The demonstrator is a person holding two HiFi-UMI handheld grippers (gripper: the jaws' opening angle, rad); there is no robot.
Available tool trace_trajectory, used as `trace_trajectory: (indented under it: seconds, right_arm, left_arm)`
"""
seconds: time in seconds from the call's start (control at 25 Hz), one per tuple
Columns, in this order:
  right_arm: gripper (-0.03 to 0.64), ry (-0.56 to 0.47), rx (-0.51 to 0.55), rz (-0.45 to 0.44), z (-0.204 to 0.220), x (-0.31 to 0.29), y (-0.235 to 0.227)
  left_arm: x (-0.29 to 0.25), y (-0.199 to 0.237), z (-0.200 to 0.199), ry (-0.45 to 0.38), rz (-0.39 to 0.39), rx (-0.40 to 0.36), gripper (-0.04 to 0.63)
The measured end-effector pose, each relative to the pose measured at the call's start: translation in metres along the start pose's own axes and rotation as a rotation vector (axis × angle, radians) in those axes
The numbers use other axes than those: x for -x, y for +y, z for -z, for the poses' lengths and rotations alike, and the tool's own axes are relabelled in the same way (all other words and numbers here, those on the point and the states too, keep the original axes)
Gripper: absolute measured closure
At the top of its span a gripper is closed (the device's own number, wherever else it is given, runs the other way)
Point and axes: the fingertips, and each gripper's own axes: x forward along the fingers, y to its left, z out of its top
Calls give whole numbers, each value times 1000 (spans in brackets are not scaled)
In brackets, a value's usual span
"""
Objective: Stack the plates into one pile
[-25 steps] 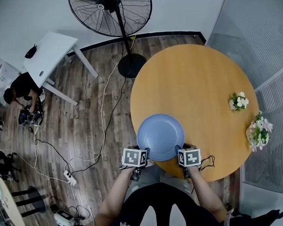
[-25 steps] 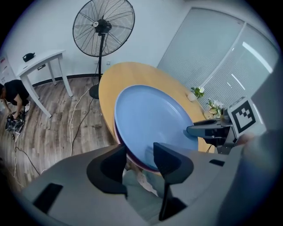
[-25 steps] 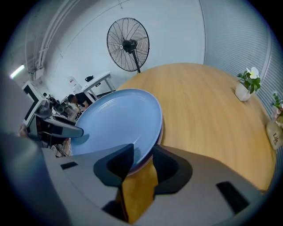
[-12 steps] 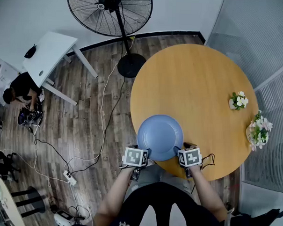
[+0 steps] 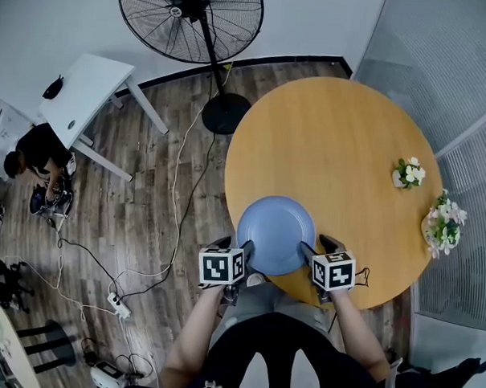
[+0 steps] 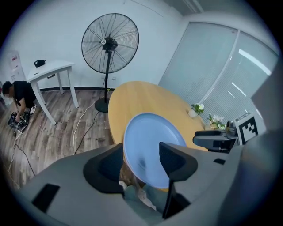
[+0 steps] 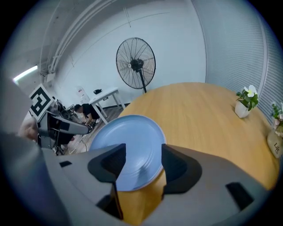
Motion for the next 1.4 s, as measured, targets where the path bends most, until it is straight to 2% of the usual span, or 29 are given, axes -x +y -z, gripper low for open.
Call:
trace_trajectory:
  seconds: [0.12, 0.2, 0.32, 0.4, 0.48, 0.68, 0.76, 0.96, 1.12, 1.4]
  right_arm:
    - [392, -89, -17, -27, -21, 12, 11]
    - [434, -143, -11, -41, -34, 22, 19]
    - [535, -215, -3, -62, -52, 34, 31]
    - [585, -246, -1, -75, -59, 41, 38]
    - [609, -265, 15, -85, -64, 47, 46]
    - [611, -325, 174, -139, -75, 62, 80]
    - [612, -332, 210, -164, -75, 66, 93]
    - [614, -326, 249, -194, -73, 69, 117]
    - [615, -311, 241, -227, -71, 70, 127]
    - [615, -309, 242, -226, -72, 75, 126]
  left_arm:
    - [17, -6, -22, -108, 4, 9, 349]
    - [29, -11, -34, -172, 2, 10, 403]
    - [44, -20, -50, -264, 9, 13, 495]
    - [52, -29, -57, -317, 41, 9, 540]
    - [60, -40, -61, -351, 95, 7, 546]
    - [73, -63, -63, -378, 220, -8, 561]
    - [74, -71, -62, -384, 241, -33, 563]
    - [72, -84, -53, -369, 233, -145, 569]
    - [73, -93, -48, -361, 226, -229, 572]
    - [73, -99, -45, -350, 209, -294, 572]
